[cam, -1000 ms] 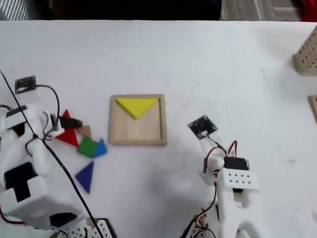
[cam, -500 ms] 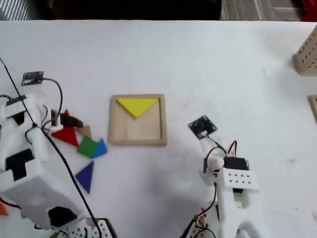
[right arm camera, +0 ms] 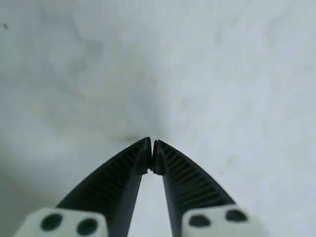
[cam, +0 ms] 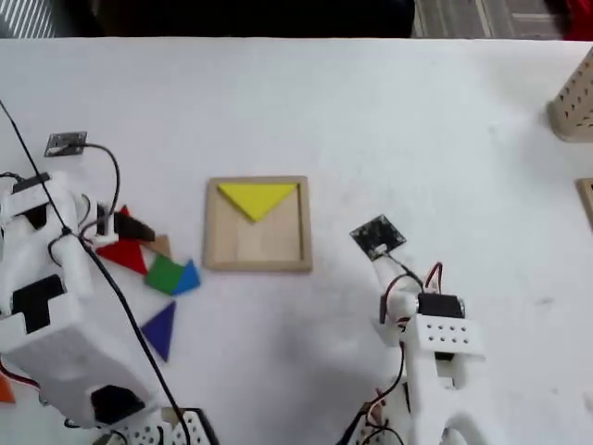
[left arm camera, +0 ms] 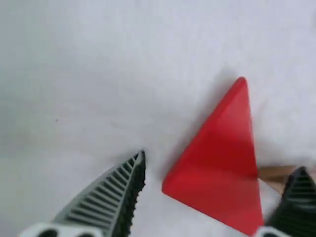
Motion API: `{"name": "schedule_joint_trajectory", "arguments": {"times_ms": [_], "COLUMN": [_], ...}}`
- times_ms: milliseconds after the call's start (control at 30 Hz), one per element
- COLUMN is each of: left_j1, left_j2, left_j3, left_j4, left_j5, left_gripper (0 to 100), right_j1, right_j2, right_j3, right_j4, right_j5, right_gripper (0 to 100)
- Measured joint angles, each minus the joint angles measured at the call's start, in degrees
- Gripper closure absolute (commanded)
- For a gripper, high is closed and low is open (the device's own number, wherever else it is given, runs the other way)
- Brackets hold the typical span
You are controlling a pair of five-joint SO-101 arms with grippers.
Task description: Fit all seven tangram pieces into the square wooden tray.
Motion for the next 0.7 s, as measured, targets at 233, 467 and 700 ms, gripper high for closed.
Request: {"name": "schedule_joint_trajectory", "arguments": {"times_ms": [233,467,700], "left_j1": [1.41,1.32,0.35], "left_j2": [0.09,0.35,0.35], "left_j3": [-0.97,-1.05,-1.05], "left_j4": [0.09,2.11,3.52], "left_j5": [-2.64,-2.90,-3.08], "left_gripper": [68,68,56], "right_j1": [0.09,0.00,0.00], "right_j2": [0.00,0.00,0.00], "right_j3": [0.00,0.00,0.00], "right_j4": [-0.09,-0.26,-0.26], "right_j5": [0.00,0.00,0.00], "right_gripper": [98.1,98.1,98.1]}}
